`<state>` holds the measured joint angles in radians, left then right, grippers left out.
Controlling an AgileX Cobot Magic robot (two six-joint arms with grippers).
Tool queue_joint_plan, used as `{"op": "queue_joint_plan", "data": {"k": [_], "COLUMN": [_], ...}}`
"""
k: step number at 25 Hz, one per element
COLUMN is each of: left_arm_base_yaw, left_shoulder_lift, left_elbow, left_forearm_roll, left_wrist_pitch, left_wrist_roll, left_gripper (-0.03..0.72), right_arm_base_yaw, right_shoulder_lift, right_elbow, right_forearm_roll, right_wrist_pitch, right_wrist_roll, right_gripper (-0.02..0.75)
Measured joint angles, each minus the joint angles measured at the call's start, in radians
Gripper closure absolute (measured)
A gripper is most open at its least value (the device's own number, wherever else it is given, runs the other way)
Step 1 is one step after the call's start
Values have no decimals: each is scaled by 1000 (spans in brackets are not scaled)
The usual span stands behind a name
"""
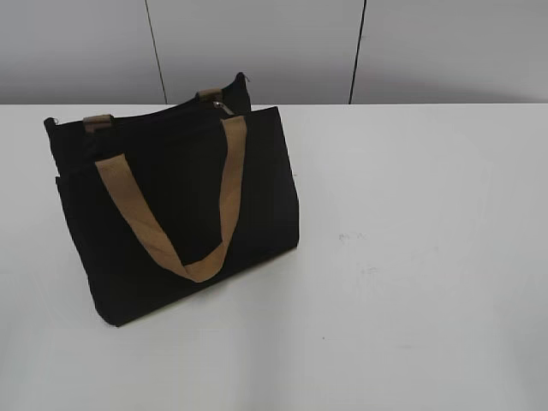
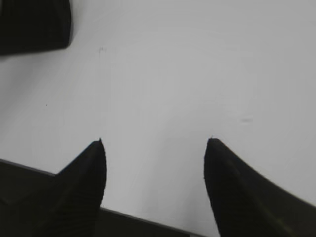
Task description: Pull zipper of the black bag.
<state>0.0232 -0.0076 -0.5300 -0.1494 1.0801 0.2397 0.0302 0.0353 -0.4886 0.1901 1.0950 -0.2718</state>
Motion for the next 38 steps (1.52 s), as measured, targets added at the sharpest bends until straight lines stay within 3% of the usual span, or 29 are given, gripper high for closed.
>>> {"op": "queue_joint_plan", "data": {"k": [11,22,28,38], "left_arm_base_yaw": [0,0,0,0], "left_shoulder_lift": [-1,-1,-1,-1], "left_elbow": [0,0,0,0], "left_forearm_roll": [-1,-1,-1,-1], "left_wrist_pitch": [-1,-1,-1,-1], "left_wrist_roll": [0,0,0,0], "left_gripper": [274,274,274,274], "right_arm_base_yaw": [0,0,0,0], "right_shoulder_lift": [-42,-42,-42,-42], "right_elbow": [2,3,3,3], "right_forearm_roll": [-50,-85,-85,-84], "right_wrist_pitch": [4,4,3,3], "right_wrist_roll": [77,127,103,101], "right_gripper": [254,325,255,241]}}
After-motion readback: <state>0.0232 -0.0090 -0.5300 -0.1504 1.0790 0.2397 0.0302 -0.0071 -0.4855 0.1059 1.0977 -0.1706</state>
